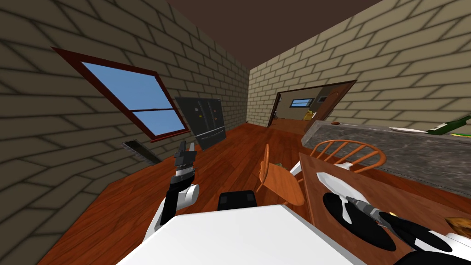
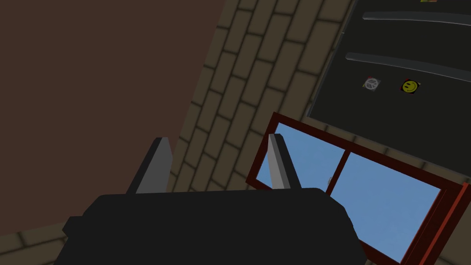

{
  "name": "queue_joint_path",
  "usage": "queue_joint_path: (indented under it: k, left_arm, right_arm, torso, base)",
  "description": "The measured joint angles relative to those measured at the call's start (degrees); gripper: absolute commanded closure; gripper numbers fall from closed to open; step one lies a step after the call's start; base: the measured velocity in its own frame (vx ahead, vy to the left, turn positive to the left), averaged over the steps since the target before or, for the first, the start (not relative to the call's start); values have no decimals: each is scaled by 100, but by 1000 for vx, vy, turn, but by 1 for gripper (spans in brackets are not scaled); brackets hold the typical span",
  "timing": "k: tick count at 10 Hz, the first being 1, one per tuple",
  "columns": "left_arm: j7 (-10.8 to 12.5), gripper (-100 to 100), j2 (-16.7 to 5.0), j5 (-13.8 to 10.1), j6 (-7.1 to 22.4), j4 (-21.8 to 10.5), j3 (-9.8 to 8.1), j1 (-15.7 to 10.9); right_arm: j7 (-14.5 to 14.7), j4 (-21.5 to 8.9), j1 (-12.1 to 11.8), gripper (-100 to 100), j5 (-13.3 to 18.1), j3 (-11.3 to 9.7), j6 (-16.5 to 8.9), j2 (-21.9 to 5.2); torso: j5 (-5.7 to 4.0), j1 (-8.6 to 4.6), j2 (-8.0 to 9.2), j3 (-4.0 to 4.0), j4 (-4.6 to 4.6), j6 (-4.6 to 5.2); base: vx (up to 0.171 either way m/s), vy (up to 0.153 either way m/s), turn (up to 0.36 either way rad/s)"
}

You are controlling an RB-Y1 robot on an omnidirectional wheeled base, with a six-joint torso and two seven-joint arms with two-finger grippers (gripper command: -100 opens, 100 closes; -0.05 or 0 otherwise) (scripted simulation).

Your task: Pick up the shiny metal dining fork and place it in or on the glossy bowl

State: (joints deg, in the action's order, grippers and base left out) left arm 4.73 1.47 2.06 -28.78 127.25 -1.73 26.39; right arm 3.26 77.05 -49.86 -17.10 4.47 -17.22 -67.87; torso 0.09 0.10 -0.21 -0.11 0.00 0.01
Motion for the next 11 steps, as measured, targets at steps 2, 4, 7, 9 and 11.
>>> queue_joint_path:
  k: [2, 4, 7, 9, 11]
  left_arm:
    - [0, 0, 0, 0, 0, 0, 0, 0]
    - [0, 0, 0, 0, 0, 0, 0, 0]
    - [0, 0, 0, 0, 0, 0, 0, 0]
    - [0, 0, 0, 0, 0, 0, 0, 0]
    - [0, 0, 0, 0, 0, 0, 0, 0]
  right_arm:
    - [-59, 220, -150, -100, -123, 78, -87, -209]
    - [-100, 368, -232, -100, -230, 105, -140, -387]
    - [-132, 453, -310, 0, -339, 127, -155, -541]
    - [-132, 453, -310, 0, -339, 127, -155, -541]
    - [-132, 453, -310, 0, -339, 127, -155, -541]
  torso:
    - [0, 0, -1, -1, 0, -1]
    - [-1, -1, -1, -1, 0, 0]
    - [-2, -1, -2, -1, 0, -1]
    - [-2, -2, -2, -1, 0, -1]
    - [-2, -2, -2, -1, 0, -1]
  base:
    - [-3, 1, -55]
    - [-4, 0, -59]
    - [0, 0, 0]
    - [0, 0, 0]
    - [0, 0, 0]
